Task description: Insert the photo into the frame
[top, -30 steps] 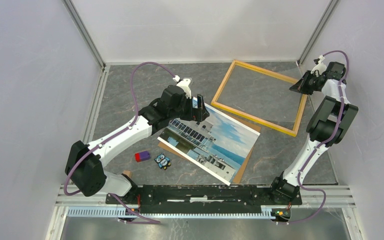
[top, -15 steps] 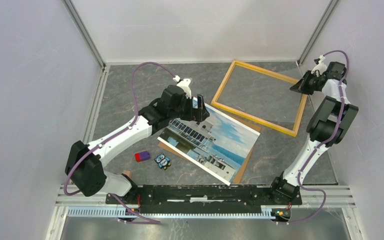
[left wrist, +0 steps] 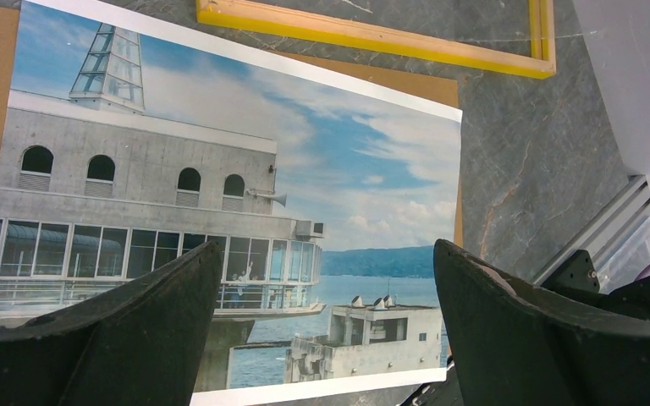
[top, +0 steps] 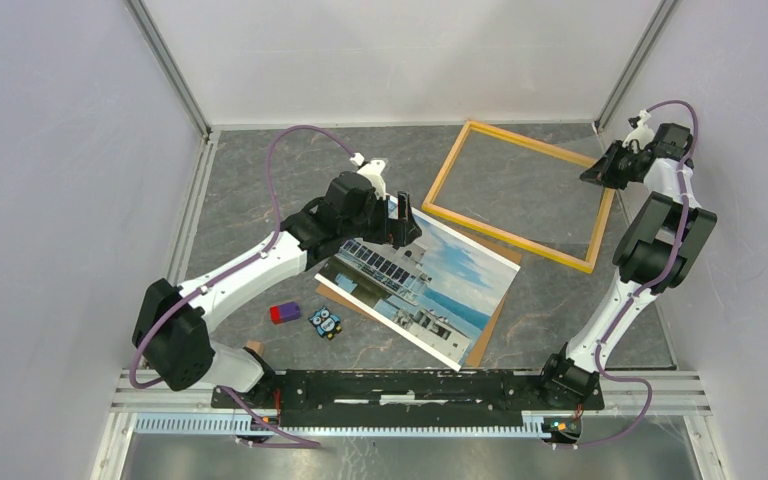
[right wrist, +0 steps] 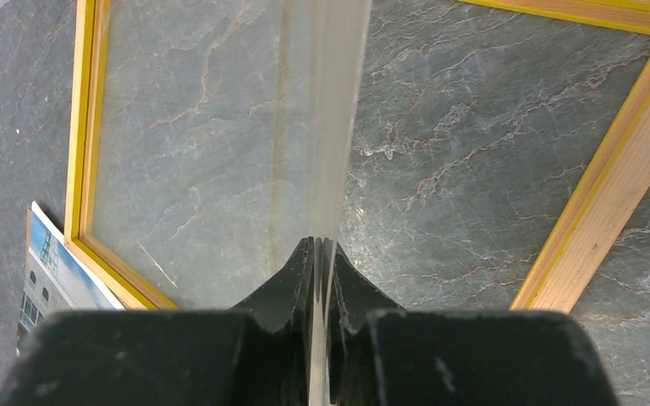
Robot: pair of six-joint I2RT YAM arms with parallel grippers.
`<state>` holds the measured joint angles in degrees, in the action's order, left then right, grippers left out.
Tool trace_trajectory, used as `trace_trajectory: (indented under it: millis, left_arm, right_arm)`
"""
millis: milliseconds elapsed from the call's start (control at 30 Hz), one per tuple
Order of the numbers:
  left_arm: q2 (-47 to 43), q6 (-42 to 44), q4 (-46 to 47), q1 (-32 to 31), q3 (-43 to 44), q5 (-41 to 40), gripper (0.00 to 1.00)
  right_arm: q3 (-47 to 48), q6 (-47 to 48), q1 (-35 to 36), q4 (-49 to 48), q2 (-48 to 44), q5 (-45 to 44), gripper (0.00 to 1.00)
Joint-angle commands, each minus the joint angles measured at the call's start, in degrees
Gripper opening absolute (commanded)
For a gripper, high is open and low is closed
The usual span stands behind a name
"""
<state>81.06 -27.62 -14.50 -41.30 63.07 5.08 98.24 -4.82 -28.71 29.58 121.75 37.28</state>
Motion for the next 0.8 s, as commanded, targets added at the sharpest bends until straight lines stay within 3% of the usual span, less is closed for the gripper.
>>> trace_trajectory:
  millis: [0, 100, 567, 667, 767]
  left_arm:
    - [0.15, 1.18, 0.93, -0.34, 2.50, 0.81, 1.00]
    - [0.07, 1.16, 0.95, -0.42, 2.48, 0.74, 1.00]
    - [-1.11, 1.34, 0.90, -0.54, 2.41, 0.75, 1.00]
    - [-1.51, 1.42, 0.89, -0.54, 2.41, 0.72, 1.00]
    - [-1.51, 1.25, 0.89, -0.54, 2.42, 0.85, 1.00]
  right_arm:
    - [0.69, -1.54, -0.51, -1.50, -0.81, -0.49, 0.13]
    - [0.07, -1.61, -0.22, -2.47, -1.57, -0.62, 0.17]
    - [-1.29, 0.78, 1.02, -0.83, -5.17, -10.34, 0.63]
    - [-0.68, 0.50, 1.02, -0.36, -5.11, -10.95, 0.88]
    - [-0.45, 0.49, 1.07, 0.10, -5.05, -12.34, 0.98]
